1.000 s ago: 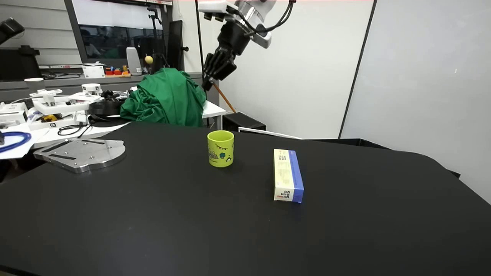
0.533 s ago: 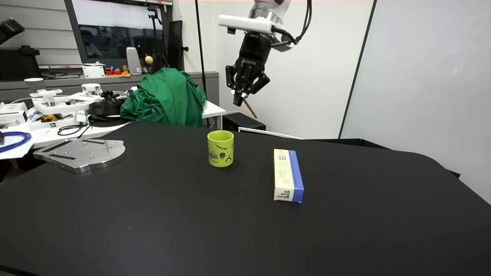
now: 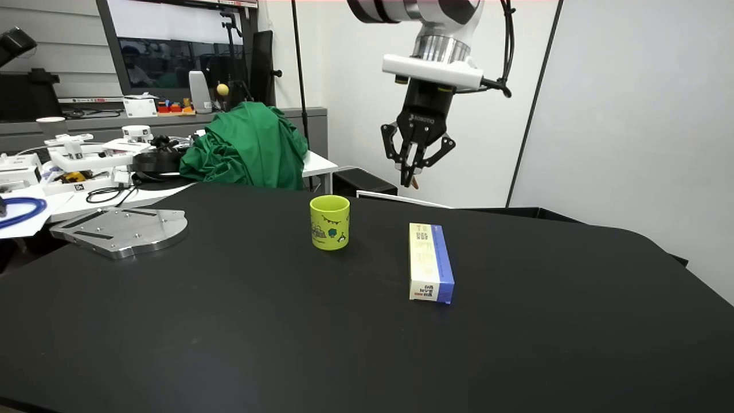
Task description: Take the Allen key out of the mug and put it on the box
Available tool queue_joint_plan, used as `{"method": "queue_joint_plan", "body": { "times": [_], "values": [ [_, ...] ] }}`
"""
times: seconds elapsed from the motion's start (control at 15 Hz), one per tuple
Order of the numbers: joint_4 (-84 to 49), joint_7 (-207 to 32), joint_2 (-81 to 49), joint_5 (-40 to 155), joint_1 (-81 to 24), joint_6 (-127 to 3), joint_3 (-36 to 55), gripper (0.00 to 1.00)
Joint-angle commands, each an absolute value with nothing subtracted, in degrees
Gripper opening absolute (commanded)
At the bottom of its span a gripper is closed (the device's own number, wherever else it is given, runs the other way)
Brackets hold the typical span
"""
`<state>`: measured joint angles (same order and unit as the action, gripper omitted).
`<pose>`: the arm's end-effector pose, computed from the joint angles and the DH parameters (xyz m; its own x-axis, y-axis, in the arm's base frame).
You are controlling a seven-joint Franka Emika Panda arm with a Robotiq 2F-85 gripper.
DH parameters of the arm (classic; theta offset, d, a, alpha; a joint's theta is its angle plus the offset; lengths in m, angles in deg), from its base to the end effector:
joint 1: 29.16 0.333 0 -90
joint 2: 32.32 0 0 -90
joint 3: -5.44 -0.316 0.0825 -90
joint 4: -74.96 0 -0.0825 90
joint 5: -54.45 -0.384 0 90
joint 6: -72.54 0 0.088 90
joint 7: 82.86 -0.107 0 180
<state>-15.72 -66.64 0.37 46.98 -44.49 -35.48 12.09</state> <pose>0.6219 -0.2305 0.2876 0.9628 -0.1286 -0.2375 -0.1599 -0.9801 -0.1176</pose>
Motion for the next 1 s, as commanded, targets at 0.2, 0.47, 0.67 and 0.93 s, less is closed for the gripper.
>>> {"method": "queue_joint_plan", "body": {
  "times": [0.2, 0.47, 0.67, 0.93],
  "values": [
    [-27.43, -58.48, -3.72, 44.85, -48.32, -49.83, 10.67, 0.02],
    [-32.59, -55.10, -4.84, 44.62, -49.25, -55.17, 10.46, 0.02],
    [-35.80, -52.41, -5.55, 43.99, -50.29, -58.31, 9.92, 0.02],
    [-38.38, -49.75, -5.36, 42.88, -51.42, -61.10, 9.56, 0.02]
  ]
}}
